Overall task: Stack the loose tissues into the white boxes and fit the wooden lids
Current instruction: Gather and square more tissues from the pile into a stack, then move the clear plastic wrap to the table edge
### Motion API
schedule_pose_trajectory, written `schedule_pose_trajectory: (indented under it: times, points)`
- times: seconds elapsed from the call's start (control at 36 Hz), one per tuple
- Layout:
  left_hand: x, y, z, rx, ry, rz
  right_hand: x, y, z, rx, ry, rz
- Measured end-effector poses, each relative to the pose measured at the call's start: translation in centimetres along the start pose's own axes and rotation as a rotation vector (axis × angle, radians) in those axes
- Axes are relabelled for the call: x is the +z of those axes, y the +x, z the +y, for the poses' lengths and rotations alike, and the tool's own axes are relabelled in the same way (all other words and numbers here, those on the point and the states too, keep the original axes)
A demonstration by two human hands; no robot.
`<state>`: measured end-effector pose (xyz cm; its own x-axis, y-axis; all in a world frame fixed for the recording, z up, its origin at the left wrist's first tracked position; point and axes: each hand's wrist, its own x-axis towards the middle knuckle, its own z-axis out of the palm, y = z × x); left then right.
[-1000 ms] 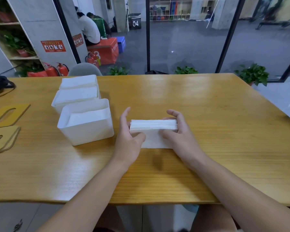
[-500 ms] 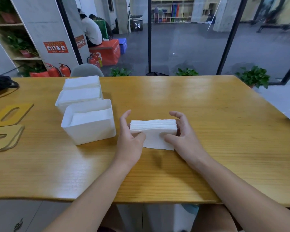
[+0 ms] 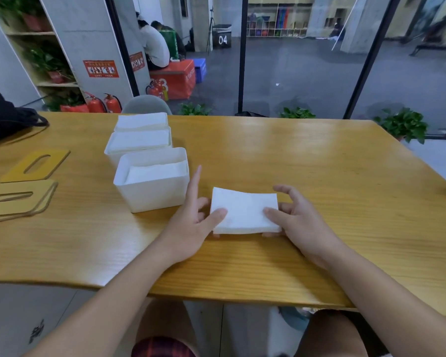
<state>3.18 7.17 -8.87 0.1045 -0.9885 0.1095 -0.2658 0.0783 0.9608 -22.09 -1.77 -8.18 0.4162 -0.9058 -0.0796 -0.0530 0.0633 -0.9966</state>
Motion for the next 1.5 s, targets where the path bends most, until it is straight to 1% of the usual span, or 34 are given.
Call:
schedule_pose_trajectory:
  times: [0.08, 0.17, 0.22, 0.31, 0.39, 0.44, 0.5, 0.58, 0.75, 0.81, 0.89, 0.97, 1.03, 1.08, 1.17, 1.28, 1.33, 1.39, 1.44, 1.5]
  points:
    - [-1.0, -0.4, -0.2, -0.038, 0.038, 0.043, 0.0, -0.5, -0.1, 0.026, 0.024, -0.045]
    - [-1.6, -1.0, -0.5, -0.121, 0.072, 0.116, -0.1, -1.1, -0.4, -0.007, 0.034, -0.115]
    - [-2.1, -1.4, -0.7, -0.156, 0.095, 0.129, 0.0, -1.4, -0.3, -0.031, -0.016, -0.157]
    - [-3.3, -2.2, -0.7, -0.164, 0.075, 0.077, 0.5, -1.8, -0.4, -0.058, -0.101, -0.183]
    - [-4.4, -3.2, -0.4, -0.117, 0.056, 0.003, 1.3, -1.8, -1.2, -0.111, -0.141, -0.181]
    - [-5.3, -3.8, 0.0, -0.07, 0.077, 0.012, 2.4, -1.6, -2.1, -0.155, -0.184, -0.152]
    - [-6.5, -4.2, 0.7, -0.029, 0.13, 0.034, 3.6, -1.1, -3.2, -0.204, -0.213, -0.116]
    - [-8.9, -4.5, 1.9, 0.029, 0.215, 0.057, 5.8, -0.1, -5.1, -0.283, -0.26, -0.11]
    - [-14.5, -2.8, 4.6, 0.1, 0.405, 0.195, 11.0, 4.0, -9.0, -0.433, -0.381, -0.118]
    - [-16.2, -1.5, 5.1, 0.096, 0.521, 0.25, 12.9, 6.1, -10.0, -0.473, -0.492, -0.094]
    - [-17.7, 0.7, 5.3, 0.032, 0.668, 0.294, 15.2, 9.0, -10.7, -0.514, -0.66, -0.071]
    - [-18.8, 2.3, 4.8, -0.07, 0.788, 0.284, 16.7, 11.4, -10.8, -0.499, -0.803, -0.07]
    - [-19.0, 2.8, 4.4, -0.12, 0.882, 0.25, 17.0, 12.5, -10.5, -0.473, -0.882, -0.09]
    - [-19.0, 3.2, 4.0, -0.109, 0.952, 0.23, 17.2, 13.1, -10.2, -0.429, -0.918, -0.122]
    - [-18.7, 3.4, 3.7, -0.053, 1.047, 0.275, 17.1, 13.5, -9.8, -0.405, -0.992, -0.181]
    - [-18.4, 3.4, 3.3, -0.015, 1.095, 0.27, 16.6, 13.5, -9.5, -0.471, -1.049, -0.228]
    - [-18.3, 3.3, 3.2, -0.023, 1.076, 0.263, 16.5, 13.4, -9.4, -0.549, -1.166, -0.214]
    - [-18.5, 3.3, 3.4, -0.051, 1.098, 0.199, 16.4, 13.5, -9.4, -0.6, -1.247, -0.169]
    - [-18.7, 3.5, 3.7, -0.096, 1.179, 0.101, 16.2, 13.6, -9.6, -0.618, -1.223, -0.153]
    - [-19.2, 3.7, 4.1, -0.126, 1.262, 0.053, 16.0, 14.0, -9.7, -0.611, -1.206, -0.18]
